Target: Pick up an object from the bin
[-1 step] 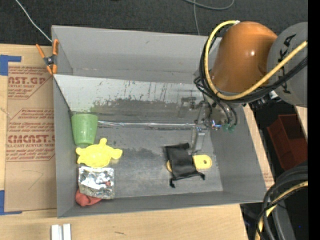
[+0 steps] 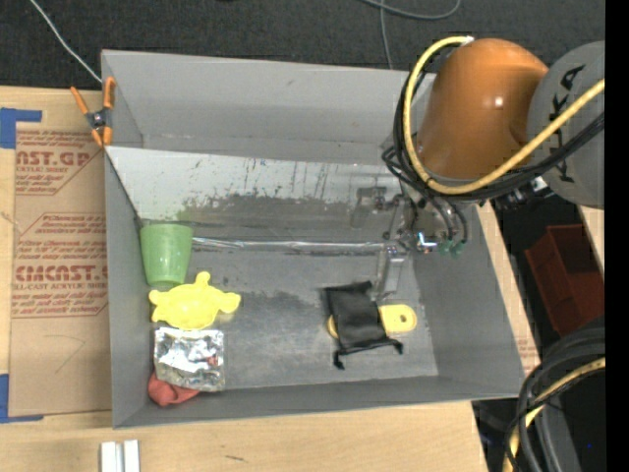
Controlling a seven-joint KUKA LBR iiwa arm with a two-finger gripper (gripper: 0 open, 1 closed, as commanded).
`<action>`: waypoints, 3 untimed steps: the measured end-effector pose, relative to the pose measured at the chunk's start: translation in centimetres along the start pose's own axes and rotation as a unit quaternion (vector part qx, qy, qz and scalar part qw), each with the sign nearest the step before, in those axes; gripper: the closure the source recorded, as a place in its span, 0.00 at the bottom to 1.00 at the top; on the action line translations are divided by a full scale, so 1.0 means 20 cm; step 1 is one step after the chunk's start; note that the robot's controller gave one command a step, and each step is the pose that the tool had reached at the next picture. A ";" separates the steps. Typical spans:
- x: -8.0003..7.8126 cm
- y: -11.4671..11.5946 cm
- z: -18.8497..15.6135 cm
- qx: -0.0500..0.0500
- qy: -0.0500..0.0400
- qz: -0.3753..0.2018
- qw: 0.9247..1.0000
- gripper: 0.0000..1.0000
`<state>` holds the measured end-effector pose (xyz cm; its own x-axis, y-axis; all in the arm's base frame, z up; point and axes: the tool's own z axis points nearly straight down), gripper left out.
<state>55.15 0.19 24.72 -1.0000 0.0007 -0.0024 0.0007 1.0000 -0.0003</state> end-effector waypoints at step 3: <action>0.17 -0.13 0.57 0.000 0.000 -0.107 0.994 0.00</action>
Offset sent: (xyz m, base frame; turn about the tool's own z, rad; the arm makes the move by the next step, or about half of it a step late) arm -0.0345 -0.0271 -0.1138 -0.2153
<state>51.72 -2.44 13.28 -0.9771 -0.2126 -0.0032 -0.2126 0.9771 -0.0002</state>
